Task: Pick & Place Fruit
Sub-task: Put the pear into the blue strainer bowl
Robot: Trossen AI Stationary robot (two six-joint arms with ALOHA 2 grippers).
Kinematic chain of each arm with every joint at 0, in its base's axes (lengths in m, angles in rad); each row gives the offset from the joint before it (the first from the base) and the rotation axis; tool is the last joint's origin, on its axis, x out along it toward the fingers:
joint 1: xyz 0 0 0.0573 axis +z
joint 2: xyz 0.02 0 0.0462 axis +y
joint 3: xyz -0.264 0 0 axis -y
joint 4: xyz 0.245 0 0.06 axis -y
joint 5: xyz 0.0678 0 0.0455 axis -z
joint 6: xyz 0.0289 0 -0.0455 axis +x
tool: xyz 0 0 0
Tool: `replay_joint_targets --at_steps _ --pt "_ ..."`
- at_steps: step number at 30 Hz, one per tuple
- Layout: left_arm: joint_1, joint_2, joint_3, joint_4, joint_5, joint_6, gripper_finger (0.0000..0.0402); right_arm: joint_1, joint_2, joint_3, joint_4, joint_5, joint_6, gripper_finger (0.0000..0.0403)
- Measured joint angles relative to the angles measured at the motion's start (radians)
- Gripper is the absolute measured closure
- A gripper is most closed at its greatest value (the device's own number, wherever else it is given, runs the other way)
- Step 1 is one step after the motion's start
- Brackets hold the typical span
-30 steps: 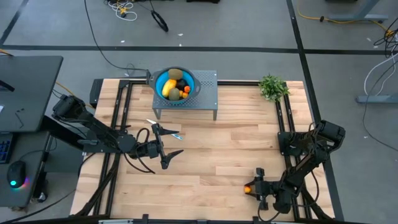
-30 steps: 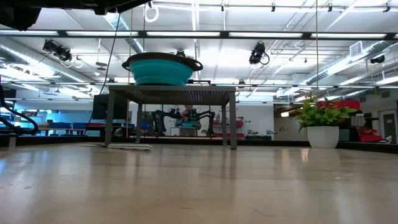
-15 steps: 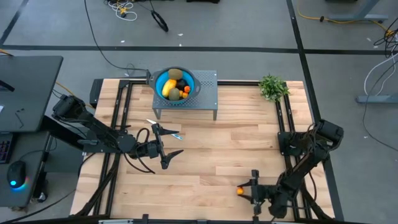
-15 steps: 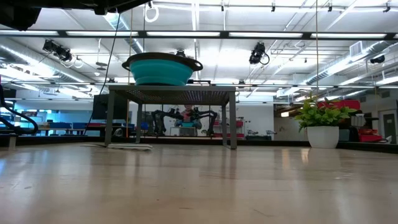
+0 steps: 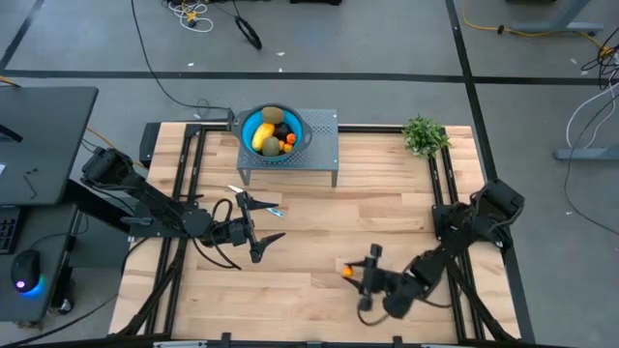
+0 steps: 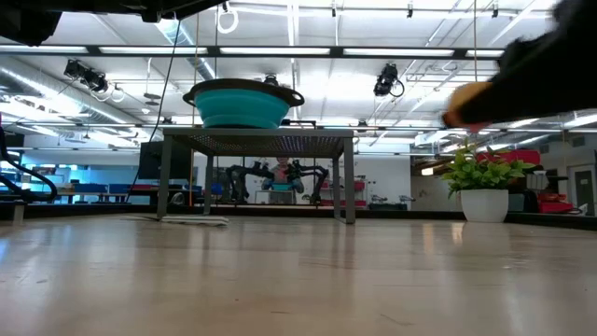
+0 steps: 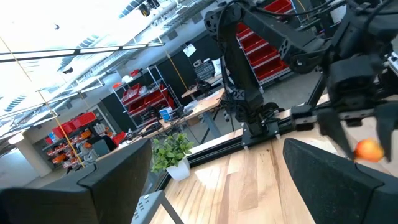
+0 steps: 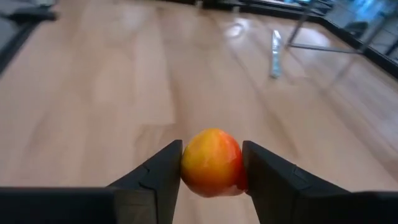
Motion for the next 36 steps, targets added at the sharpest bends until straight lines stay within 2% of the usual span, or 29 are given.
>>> replay_joint_targets --at_steps 4,12,17,23,30,36 --pt "0.0 0.0 0.0 0.0 0.0 0.0 0.0028 -0.089 0.0 0.0 0.053 -0.031 -0.019 0.0232" --pt "0.0 0.0 0.0 0.0 0.0 0.0 0.0028 -0.231 0.0 0.0 0.263 -0.18 -0.255 0.0232" --pt "0.0 0.0 0.0 0.0 0.0 0.0 0.0028 -0.294 0.0 0.0 0.316 -0.243 -0.303 0.0232" --pt "0.0 0.0 0.0 0.0 0.0 0.0 0.0028 -0.339 0.0 0.0 0.343 -0.258 -0.334 0.0232" --pt "0.0 0.0 0.0 0.0 0.0 0.0 0.0028 -0.388 0.0 0.002 0.443 -0.325 -0.41 0.0232" --pt "0.0 0.0 0.0 0.0 0.0 0.0 0.0028 -0.425 0.0 0.044 0.44 -0.327 -0.471 0.0232"
